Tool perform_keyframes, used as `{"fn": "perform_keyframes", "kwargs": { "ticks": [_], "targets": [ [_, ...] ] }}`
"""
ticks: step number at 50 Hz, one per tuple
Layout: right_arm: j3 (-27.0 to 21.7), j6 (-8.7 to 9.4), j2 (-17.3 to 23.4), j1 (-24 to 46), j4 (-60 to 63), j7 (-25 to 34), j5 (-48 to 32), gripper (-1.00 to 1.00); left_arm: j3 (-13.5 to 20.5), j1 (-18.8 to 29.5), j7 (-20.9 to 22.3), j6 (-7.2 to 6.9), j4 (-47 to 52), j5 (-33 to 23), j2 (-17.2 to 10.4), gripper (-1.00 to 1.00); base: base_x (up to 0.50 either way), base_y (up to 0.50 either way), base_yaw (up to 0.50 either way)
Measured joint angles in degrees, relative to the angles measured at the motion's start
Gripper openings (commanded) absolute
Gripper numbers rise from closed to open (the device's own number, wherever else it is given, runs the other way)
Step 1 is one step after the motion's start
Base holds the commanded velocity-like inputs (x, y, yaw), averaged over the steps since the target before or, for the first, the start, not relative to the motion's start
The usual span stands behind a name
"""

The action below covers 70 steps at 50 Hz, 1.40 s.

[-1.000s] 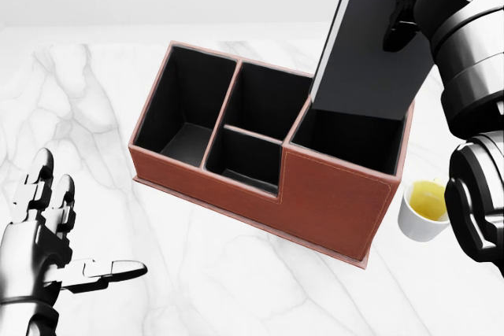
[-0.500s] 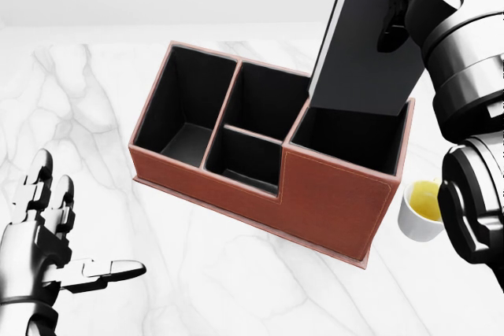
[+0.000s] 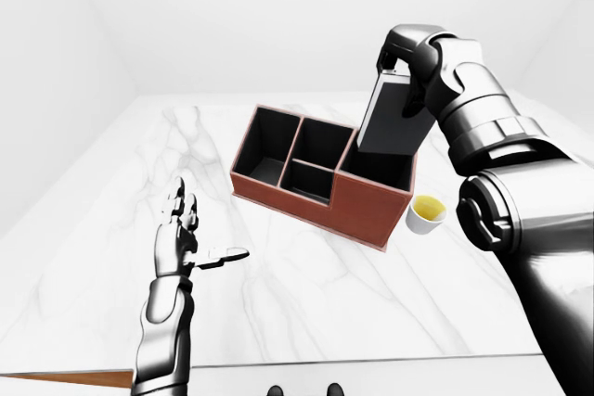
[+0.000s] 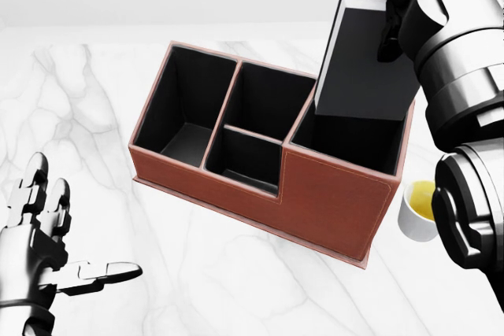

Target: Pick up the book and place it in the right compartment of the caddy.

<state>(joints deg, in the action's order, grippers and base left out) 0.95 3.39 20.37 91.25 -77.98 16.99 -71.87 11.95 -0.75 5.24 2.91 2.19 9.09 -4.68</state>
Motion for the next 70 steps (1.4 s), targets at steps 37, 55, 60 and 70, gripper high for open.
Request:
{"fn": "perform_keyframes", "kwargs": {
  "ticks": [37, 55, 60, 70],
  "targets": [
    [-1.0, 1.18, -1.6, -2.6, -0.9, -2.7, -1.7, -1.0, 0.9, 0.5, 0.2, 0.58, -1.5, 0.7, -0.5, 1.0, 0.0, 0.0, 0.0],
    [-1.7, 1.61, -2.2, -3.7, -1.3, -4.4, -2.1, -1.0, 2.0, 0.8, 0.3, 1.85, -3.7, 1.5, -1.2, 1.0, 0.0, 0.0, 0.0],
    [-1.9, 1.61, -2.3, -4.0, -1.4, -4.9, -2.2, -1.0, 2.3, 1.0, 0.3, 2.09, -4.4, 1.7, -1.4, 1.0, 0.0, 0.0, 0.0],
    [-2.4, 1.61, -2.5, -4.6, -1.7, -6.0, -2.5, -1.0, 2.6, 1.4, 0.2, 2.09, -5.7, 2.0, -1.7, 1.0, 0.0, 0.0, 0.0]
  ]
}}
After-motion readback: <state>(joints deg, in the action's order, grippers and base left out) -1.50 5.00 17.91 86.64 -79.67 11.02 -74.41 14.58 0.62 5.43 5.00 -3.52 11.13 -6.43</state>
